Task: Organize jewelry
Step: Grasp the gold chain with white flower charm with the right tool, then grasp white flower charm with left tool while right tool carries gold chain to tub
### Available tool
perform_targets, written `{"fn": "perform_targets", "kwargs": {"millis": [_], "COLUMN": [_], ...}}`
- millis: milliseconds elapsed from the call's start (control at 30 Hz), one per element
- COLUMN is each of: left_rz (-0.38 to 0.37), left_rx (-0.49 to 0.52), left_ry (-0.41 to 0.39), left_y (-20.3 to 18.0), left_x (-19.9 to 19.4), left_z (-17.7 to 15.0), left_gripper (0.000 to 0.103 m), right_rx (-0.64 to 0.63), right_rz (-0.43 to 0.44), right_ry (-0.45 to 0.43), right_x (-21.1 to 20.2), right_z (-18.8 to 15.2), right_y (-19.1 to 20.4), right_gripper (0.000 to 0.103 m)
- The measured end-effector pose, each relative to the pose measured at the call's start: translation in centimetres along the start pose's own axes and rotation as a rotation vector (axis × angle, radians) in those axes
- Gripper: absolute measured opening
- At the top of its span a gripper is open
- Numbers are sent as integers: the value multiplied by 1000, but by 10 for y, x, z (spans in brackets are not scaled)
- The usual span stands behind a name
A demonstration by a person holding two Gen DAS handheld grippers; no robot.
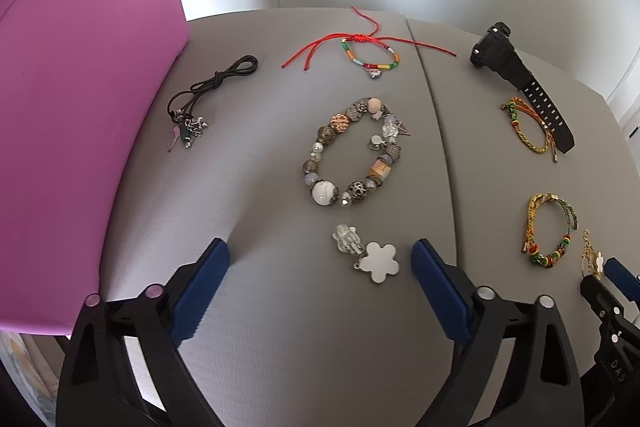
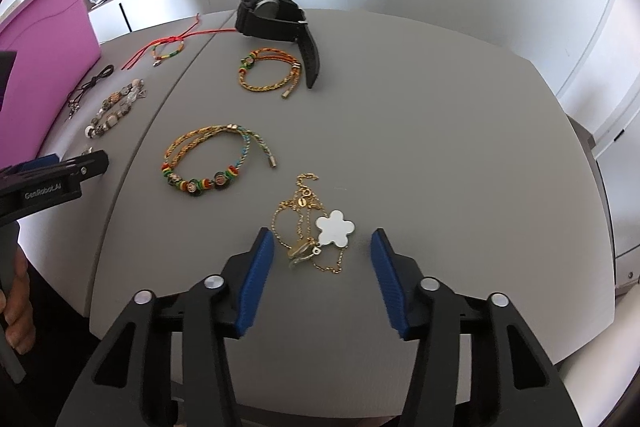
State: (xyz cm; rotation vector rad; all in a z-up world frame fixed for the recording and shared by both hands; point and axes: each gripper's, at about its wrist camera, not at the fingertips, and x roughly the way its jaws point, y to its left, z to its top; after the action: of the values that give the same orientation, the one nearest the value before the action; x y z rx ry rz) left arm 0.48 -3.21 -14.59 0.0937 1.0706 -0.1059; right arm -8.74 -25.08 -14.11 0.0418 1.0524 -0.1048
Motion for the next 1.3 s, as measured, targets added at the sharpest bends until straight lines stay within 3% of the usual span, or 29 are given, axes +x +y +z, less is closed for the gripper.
{"fn": "perform_targets", "kwargs": {"millis": [167,367,533,767,833,867,933,1300], "left_rz": [4,5,-4,-22,-31,-36,-37,-39], "left_rx": [10,3,9,38,54,64,70,42], "left_ry": [7,8,14,16,17,17,19,43], "left_y": [-6,-8,-8,-19,-22,-23,-24,-14], "left_x": [-6,-8,-8,-13,-14,-14,-14,-19], "left_z": [1,1,1,1,2,2,2,1], "left_gripper": [78,77,69,43,32,25,22,22], "right_rx": [2,-16,-51,-80,-86,-88,-81,-27], "right_rz": [10,12,7,7,19,18,25,61], "right_ry": [0,-5,-10,-13,-11,-9,-4,-7], "right_x": [0,-1,-2,-2,-2,-2,-2,-12], "right_z": [0,-1,-2,-1,-1,0,1,4], "right_y": [0,4,12,18,19,19,18,12], "right_gripper": [44,38,27,19,8,9,9,8]}}
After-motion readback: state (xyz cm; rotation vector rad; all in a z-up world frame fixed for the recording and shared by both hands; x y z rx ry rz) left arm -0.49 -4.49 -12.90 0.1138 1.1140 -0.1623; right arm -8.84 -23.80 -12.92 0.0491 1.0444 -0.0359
